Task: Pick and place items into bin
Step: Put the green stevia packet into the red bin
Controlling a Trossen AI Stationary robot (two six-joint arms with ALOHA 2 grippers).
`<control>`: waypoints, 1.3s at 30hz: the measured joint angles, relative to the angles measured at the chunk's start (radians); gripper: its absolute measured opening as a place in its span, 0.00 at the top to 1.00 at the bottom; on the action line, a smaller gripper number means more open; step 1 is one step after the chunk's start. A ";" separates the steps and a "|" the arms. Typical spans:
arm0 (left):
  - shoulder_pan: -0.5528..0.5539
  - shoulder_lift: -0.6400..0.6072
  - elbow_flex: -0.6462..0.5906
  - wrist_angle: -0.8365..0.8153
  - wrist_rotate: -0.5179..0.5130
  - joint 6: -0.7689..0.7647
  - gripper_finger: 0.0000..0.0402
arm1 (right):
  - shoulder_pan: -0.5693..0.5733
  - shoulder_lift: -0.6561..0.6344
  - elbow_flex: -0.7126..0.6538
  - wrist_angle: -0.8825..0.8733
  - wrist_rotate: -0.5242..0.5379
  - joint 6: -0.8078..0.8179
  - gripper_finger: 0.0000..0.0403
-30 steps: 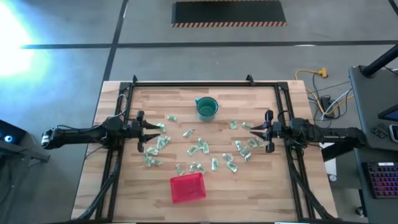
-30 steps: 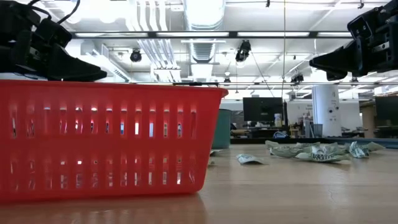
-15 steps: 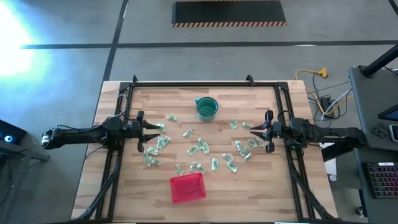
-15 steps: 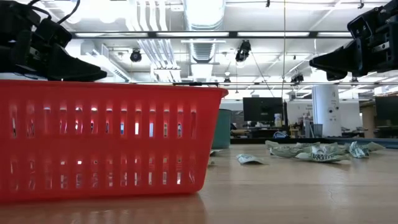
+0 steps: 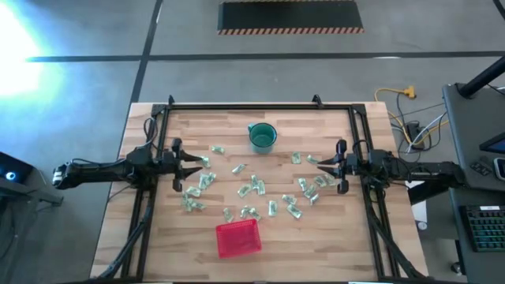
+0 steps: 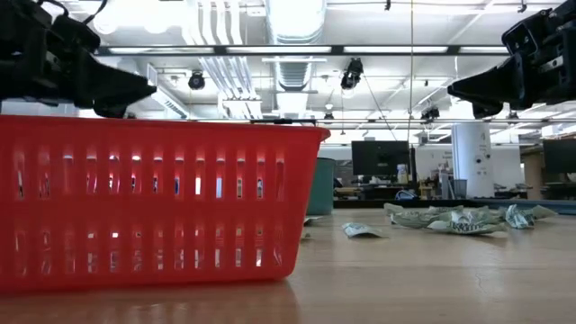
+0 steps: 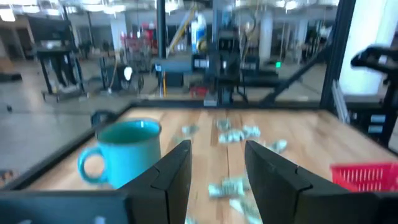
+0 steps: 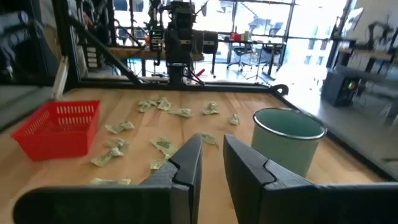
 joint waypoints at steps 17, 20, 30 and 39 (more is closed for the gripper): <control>0.000 0.008 0.000 0.107 0.001 0.000 0.66 | 0.000 0.000 0.000 0.031 0.000 0.107 0.86; 0.000 0.007 0.000 0.112 0.001 -0.001 0.66 | 0.000 0.000 0.000 0.031 0.000 0.034 0.86; -0.002 0.066 0.000 0.016 0.000 -0.080 0.66 | 0.000 0.000 0.000 0.023 0.000 0.076 0.86; -0.002 0.176 0.000 0.031 -0.025 0.002 0.66 | 0.000 0.026 0.000 -0.010 -0.001 0.017 0.86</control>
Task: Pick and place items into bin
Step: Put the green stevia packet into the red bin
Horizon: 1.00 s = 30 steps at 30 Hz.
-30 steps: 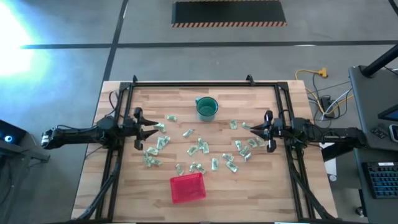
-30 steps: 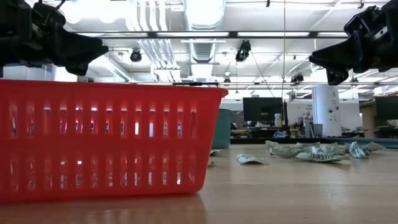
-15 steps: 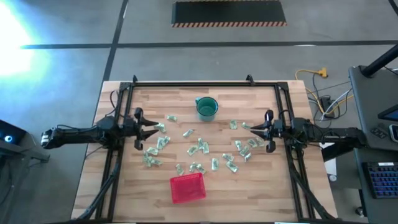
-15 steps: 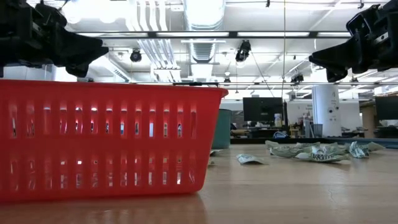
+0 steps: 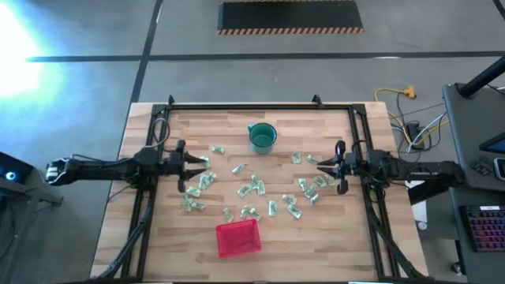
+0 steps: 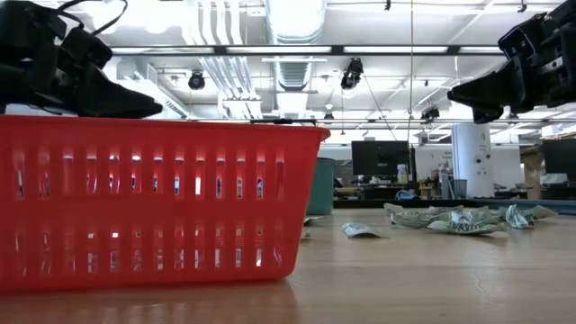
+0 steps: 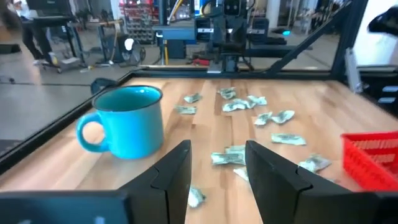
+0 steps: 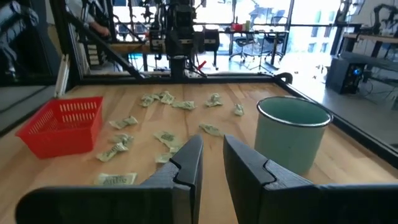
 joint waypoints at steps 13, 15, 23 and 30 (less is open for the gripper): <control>0.000 0.045 0.003 0.045 -0.006 -0.001 0.66 | 0.000 0.005 0.000 0.002 0.000 0.005 0.86; 0.000 0.045 0.005 0.045 -0.007 -0.001 0.66 | 0.000 0.005 0.000 0.002 0.000 0.007 0.86; 0.000 0.045 0.005 0.123 -0.007 -0.002 0.66 | 0.000 0.005 0.000 0.003 0.000 0.021 0.86; 0.000 0.048 0.007 0.154 0.078 0.000 0.66 | 0.000 0.005 0.000 0.062 0.000 -0.020 0.86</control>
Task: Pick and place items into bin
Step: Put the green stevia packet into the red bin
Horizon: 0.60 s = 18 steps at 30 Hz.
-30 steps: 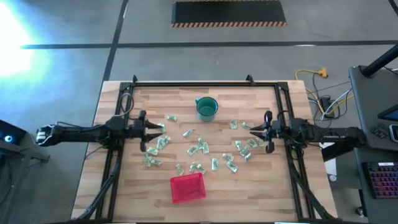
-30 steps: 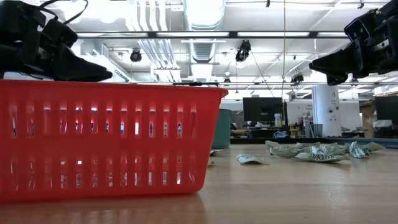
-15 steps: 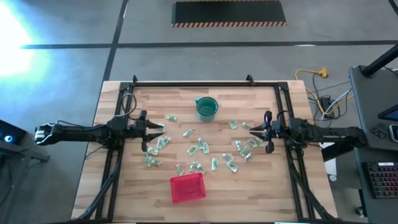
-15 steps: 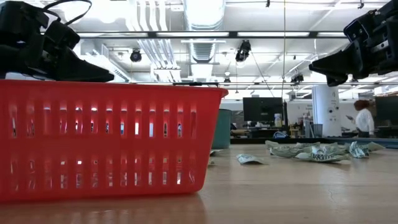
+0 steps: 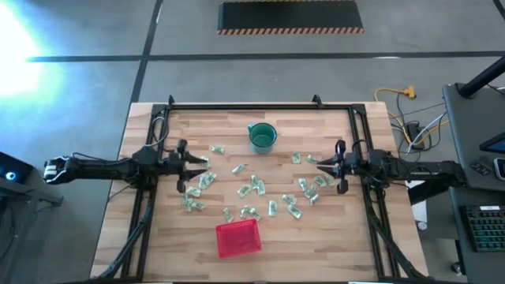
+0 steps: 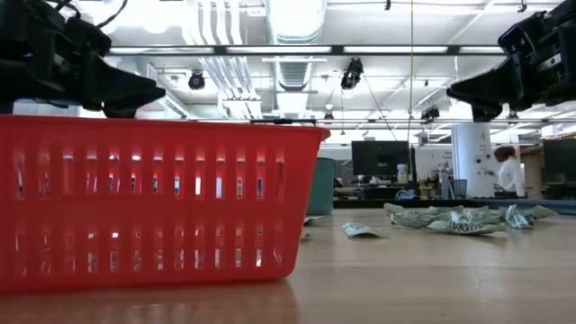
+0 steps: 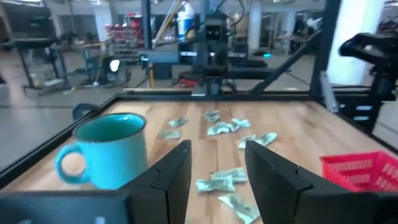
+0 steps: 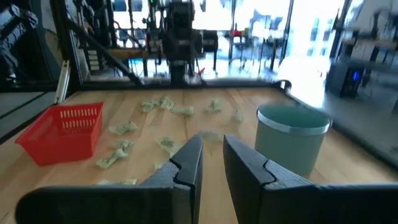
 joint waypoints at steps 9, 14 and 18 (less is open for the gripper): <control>0.000 0.036 -0.002 0.177 0.003 0.072 0.66 | 0.000 0.000 0.000 0.130 -0.001 -0.148 0.86; 0.000 0.074 -0.001 0.316 0.005 0.077 0.66 | 0.000 0.000 0.000 0.189 -0.012 -0.170 0.86; 0.000 0.124 0.011 0.460 0.046 0.107 0.66 | 0.001 0.000 0.000 0.279 -0.082 -0.223 0.86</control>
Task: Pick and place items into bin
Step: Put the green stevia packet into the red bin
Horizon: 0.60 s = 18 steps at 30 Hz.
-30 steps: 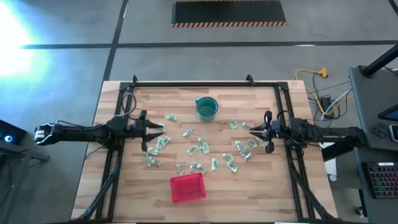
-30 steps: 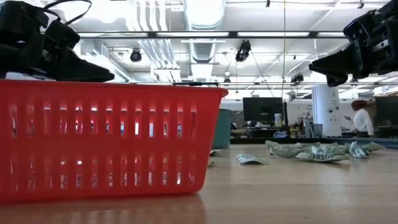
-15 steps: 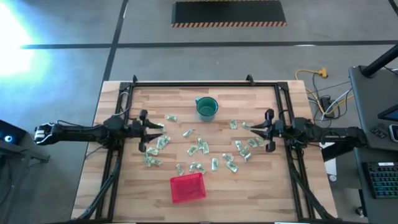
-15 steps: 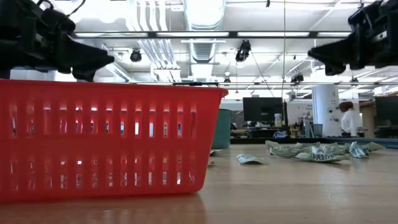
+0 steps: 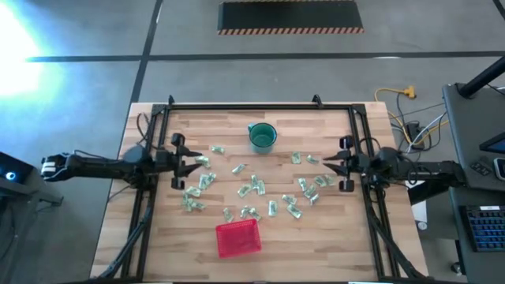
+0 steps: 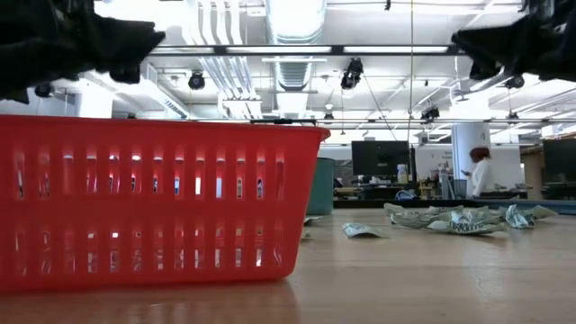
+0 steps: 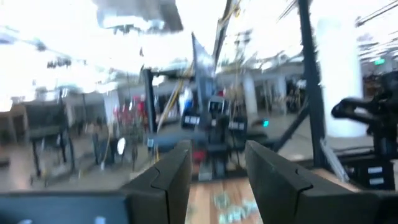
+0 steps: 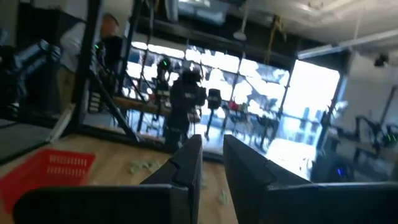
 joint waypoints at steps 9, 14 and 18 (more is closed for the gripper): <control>-0.001 0.144 0.020 0.238 0.035 0.049 0.66 | 0.000 0.003 0.000 0.091 -0.060 -0.055 0.86; 0.000 0.243 0.077 0.242 0.036 0.049 0.66 | 0.000 0.023 0.000 0.176 -0.061 -0.053 0.86; 0.000 0.337 0.146 0.242 0.036 0.049 0.66 | 0.000 0.063 0.014 0.181 -0.060 -0.035 0.86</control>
